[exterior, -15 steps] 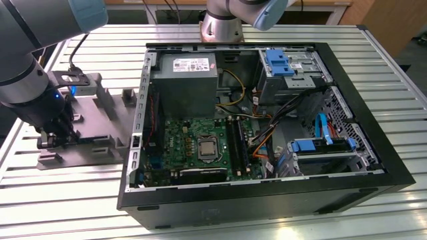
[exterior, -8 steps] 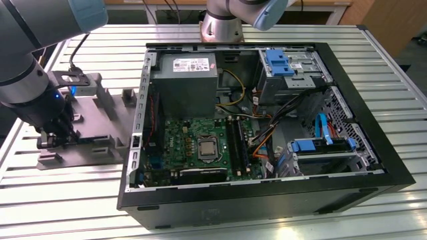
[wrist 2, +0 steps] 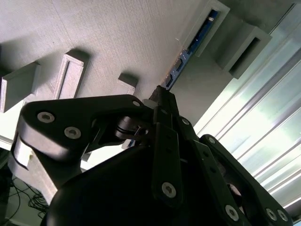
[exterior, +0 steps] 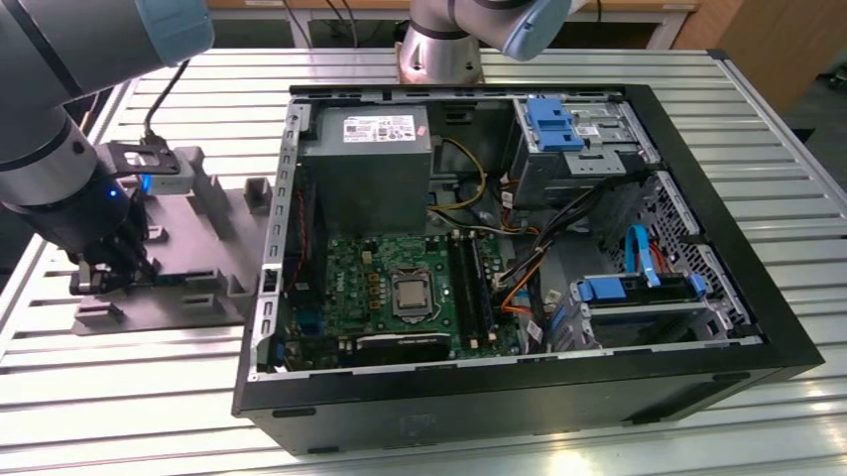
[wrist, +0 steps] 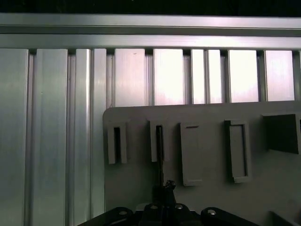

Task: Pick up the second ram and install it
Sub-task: 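Pick up the second ram and move it above second insertion slot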

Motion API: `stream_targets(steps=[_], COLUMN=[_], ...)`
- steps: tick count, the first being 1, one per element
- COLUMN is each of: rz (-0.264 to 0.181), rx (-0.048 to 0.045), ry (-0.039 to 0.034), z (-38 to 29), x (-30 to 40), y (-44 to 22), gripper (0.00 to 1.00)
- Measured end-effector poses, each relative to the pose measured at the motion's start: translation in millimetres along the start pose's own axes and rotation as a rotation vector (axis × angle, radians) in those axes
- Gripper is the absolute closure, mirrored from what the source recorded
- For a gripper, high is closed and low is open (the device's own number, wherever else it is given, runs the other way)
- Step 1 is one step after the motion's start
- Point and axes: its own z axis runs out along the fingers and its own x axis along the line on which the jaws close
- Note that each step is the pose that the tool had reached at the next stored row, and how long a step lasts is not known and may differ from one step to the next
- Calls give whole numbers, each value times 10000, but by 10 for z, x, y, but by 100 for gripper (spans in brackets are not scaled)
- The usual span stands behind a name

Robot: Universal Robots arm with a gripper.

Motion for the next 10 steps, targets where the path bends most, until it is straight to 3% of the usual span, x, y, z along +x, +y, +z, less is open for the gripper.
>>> stream_targets(steps=[10], rz=[137], rx=[11], ry=[-10], z=[-14], x=[-1], y=[0], gripper=[88])
